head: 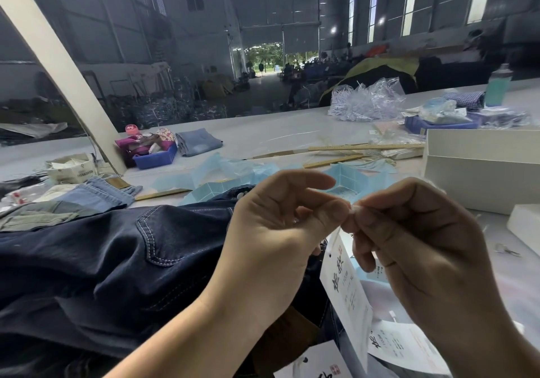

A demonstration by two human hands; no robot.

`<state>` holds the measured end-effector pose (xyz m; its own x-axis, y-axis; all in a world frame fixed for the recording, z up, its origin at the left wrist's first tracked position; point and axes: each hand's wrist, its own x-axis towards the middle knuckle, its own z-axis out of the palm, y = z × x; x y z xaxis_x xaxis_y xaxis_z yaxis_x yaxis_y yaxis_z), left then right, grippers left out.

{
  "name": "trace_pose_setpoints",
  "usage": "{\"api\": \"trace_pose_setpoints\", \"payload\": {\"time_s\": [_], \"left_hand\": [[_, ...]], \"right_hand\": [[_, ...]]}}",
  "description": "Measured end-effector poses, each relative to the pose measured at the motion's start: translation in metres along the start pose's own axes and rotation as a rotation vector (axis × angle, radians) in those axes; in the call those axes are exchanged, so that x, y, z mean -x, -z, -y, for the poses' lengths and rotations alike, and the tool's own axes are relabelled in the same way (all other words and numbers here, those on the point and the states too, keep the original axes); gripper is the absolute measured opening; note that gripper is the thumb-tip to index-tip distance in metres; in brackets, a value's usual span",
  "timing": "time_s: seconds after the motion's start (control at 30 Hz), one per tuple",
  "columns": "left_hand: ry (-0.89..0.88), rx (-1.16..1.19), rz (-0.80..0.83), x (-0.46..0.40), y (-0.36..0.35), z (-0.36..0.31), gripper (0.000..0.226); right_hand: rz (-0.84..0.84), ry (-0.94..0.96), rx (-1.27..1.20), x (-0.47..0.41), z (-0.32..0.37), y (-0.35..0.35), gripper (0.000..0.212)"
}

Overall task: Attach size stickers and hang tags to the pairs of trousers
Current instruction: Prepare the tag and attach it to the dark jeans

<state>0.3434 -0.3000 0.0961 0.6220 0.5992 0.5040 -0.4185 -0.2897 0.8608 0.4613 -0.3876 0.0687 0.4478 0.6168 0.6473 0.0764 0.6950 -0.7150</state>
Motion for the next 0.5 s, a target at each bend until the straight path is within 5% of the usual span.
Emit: {"api": "trace_pose_setpoints", "payload": {"time_s": [0.5], "left_hand": [[-0.019, -0.049, 0.007, 0.0014, 0.0020, 0.0013, 0.020]], "right_hand": [[-0.005, 0.017, 0.059, 0.0031, -0.0011, -0.0026, 0.030]]}}
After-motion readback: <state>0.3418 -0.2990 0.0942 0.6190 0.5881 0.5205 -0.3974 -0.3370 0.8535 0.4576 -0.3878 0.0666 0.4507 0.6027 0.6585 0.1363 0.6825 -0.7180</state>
